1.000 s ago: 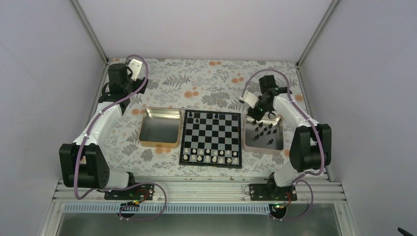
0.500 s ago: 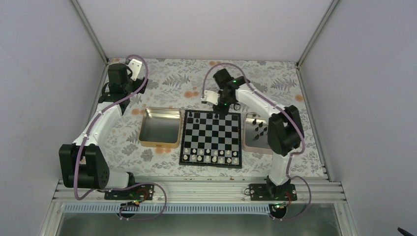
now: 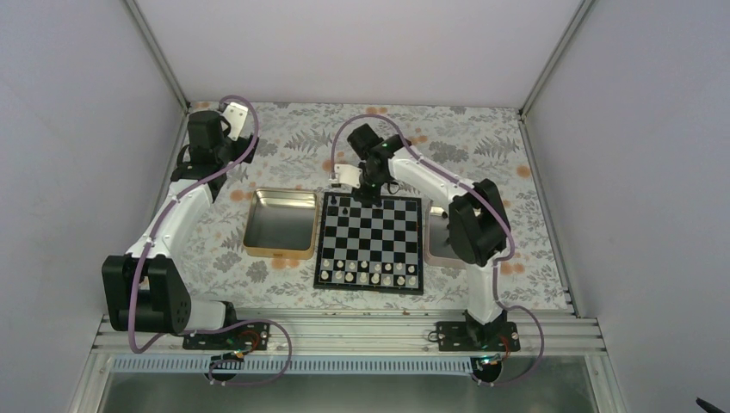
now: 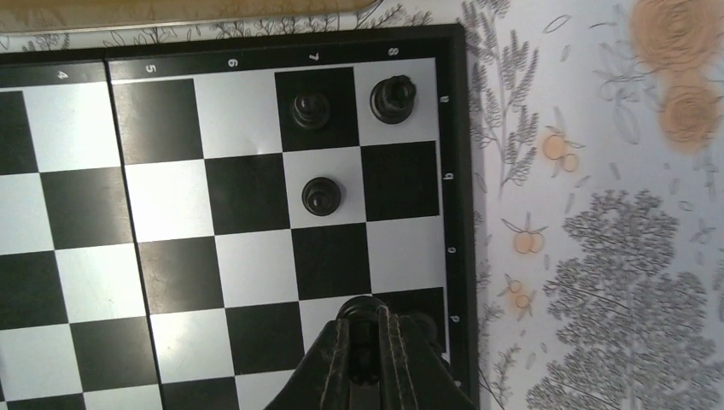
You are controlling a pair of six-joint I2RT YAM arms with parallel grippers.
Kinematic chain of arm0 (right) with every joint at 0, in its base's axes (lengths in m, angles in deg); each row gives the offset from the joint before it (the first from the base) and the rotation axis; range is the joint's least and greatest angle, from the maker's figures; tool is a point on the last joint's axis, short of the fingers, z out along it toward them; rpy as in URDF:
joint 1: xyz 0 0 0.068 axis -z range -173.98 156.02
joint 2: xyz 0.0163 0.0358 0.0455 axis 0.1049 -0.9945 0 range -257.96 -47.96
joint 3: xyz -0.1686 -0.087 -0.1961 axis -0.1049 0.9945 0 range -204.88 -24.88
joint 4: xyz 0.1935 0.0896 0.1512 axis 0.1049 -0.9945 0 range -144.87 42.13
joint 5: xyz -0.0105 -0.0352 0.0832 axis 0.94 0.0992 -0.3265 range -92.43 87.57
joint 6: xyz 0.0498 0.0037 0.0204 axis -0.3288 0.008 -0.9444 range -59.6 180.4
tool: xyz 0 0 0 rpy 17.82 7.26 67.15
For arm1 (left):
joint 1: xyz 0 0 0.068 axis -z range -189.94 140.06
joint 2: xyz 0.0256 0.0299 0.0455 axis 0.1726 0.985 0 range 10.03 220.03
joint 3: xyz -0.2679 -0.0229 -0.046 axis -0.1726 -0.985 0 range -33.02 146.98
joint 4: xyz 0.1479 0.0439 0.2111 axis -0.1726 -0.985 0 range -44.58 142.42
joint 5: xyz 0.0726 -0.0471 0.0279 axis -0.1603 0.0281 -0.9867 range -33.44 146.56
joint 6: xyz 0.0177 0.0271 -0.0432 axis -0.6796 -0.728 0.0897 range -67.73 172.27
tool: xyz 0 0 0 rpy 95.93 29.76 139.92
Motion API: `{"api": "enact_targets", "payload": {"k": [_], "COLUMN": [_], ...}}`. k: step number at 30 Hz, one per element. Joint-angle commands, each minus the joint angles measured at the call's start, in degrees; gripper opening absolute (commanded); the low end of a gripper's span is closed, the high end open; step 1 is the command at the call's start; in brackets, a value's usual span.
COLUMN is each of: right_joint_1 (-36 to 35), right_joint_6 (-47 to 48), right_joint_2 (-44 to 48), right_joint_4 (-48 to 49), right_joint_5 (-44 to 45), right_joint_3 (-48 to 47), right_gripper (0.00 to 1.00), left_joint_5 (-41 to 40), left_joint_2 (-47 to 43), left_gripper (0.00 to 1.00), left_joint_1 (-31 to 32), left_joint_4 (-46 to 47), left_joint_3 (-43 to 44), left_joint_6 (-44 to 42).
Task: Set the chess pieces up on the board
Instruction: Place the chess piece on the chessboard.
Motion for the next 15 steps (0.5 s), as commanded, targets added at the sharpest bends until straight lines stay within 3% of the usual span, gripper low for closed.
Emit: {"api": "enact_targets", "payload": {"k": [1,15], "right_joint_1": [-1.0,-1.9], "right_joint_6": [-0.1,0.1], "right_joint_2": [-2.3,-5.3], "right_joint_4": [0.0,1.0], "right_joint_5": [-0.2,-1.3], "right_joint_3": [-0.3,-0.1], "right_gripper": [0.08,0.08], "left_joint_5": [0.0,0.6], "left_joint_2": [-1.2,-1.2], "left_gripper": [1.00,1.00], "left_joint_1": [-0.4,-0.4], "left_joint_4": [1.2,1.1], "left_joint_3": [0.2,0.2], "left_joint_6": [-0.6,-0.5]}}
